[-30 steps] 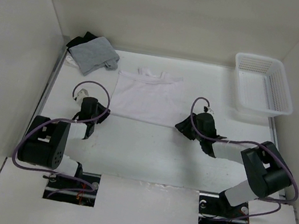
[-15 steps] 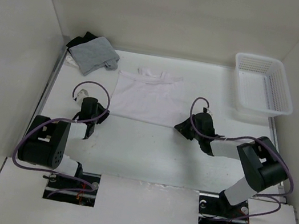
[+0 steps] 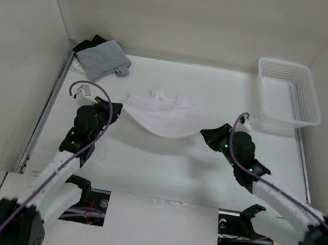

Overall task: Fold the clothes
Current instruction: Fold the tank top

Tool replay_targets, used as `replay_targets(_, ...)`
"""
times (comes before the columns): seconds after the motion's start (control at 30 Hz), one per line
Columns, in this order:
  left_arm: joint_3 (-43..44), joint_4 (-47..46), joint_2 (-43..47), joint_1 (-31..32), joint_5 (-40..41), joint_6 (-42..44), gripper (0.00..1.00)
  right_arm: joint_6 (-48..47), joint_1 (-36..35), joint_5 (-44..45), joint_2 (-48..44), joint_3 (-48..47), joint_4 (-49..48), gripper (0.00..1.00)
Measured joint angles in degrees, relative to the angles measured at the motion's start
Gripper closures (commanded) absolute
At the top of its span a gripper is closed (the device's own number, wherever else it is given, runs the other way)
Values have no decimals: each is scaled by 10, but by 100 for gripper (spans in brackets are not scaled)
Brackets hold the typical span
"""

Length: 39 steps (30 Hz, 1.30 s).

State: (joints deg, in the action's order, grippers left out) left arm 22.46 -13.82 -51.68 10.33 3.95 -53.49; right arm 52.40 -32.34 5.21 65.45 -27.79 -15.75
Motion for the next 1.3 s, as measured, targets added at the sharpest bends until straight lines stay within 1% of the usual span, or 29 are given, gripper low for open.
replay_targets(0.07,34,61,101,11,2,13,99,-14,-31,24,-127,-6,59,96)
replay_targets(0.13,83,124,192,19,6,26,99,-31,-76,56,-250,-32,138,96)
replay_targets(0.23,160,202,286,31,12,38,99,-49,-150,113,-362,-106,254,96)
replay_targets(0.3,205,243,331,38,15,40,99,-54,-205,153,-398,-160,317,95)
replay_targets(0.37,233,275,357,43,16,40,99,-57,-270,198,-415,-209,369,95)
replay_targets(0.47,243,317,372,44,16,40,98,-61,-358,261,-412,-257,419,94)
replay_targets(0.53,232,339,370,44,16,40,98,-64,-387,294,-398,-262,437,94)
replay_targets(0.57,222,344,368,44,16,40,98,-67,-388,304,-386,-261,443,94)
replay_targets(0.63,191,345,354,43,17,40,98,-77,-353,304,-349,-247,441,94)
replay_targets(0.67,171,339,340,43,18,40,98,-82,-320,292,-331,-233,431,94)
replay_targets(0.73,131,318,293,43,19,40,98,-93,-225,242,-290,-187,392,94)
replay_targets(0.8,92,278,212,40,20,40,98,-99,-108,164,-229,-138,338,94)
replay_targets(0.87,70,232,110,34,22,40,98,-100,-5,94,-138,-110,278,94)
replay_targets(0.93,68,166,-16,28,25,40,98,-98,66,38,-29,-107,220,94)
replay_targets(1.03,93,87,-186,24,33,39,98,-95,118,-24,131,-143,152,95)
replay_targets(1.13,161,41,-309,23,35,36,98,-94,142,-68,249,-218,117,95)
replay_targets(1.2,214,18,-355,19,34,35,97,-93,151,-88,282,-259,103,94)
replay_targets(1.3,262,-17,-375,13,33,34,97,-93,159,-106,285,-291,80,94)
